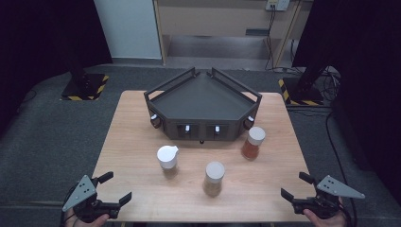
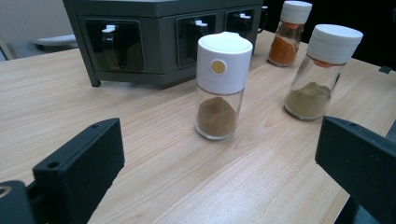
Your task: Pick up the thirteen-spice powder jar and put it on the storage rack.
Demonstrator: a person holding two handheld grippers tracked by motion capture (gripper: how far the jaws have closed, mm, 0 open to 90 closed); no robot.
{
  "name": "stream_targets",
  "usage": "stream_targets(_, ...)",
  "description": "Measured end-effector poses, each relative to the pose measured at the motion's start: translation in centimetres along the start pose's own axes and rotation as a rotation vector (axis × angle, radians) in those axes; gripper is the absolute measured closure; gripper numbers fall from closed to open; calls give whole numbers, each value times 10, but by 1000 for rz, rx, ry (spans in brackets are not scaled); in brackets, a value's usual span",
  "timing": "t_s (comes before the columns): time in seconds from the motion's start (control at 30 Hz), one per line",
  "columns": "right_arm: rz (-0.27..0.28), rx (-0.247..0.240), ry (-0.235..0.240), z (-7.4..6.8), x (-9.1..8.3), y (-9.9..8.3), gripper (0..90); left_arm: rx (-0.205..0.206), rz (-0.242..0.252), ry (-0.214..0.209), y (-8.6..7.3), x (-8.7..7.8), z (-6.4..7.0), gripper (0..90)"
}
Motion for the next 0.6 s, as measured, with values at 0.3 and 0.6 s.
stream_targets(0.3,4,12,-19,0,-4,-1,46,-1,7,-20,-1,1,-2,1)
stream_targets(0.6,5,-2,-24,-5,-6,0,46,-12,13,-28,-1,1,-5,0)
Point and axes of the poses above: each handheld gripper's, and its own axes: x roughly forward along the jaws, y roughly out of its top, z roughly to its right, the point moved 1 cm from there along x, roughly forward along the jaws, and after that the axes turned 15 degrees about z, right-handed, at the moved point
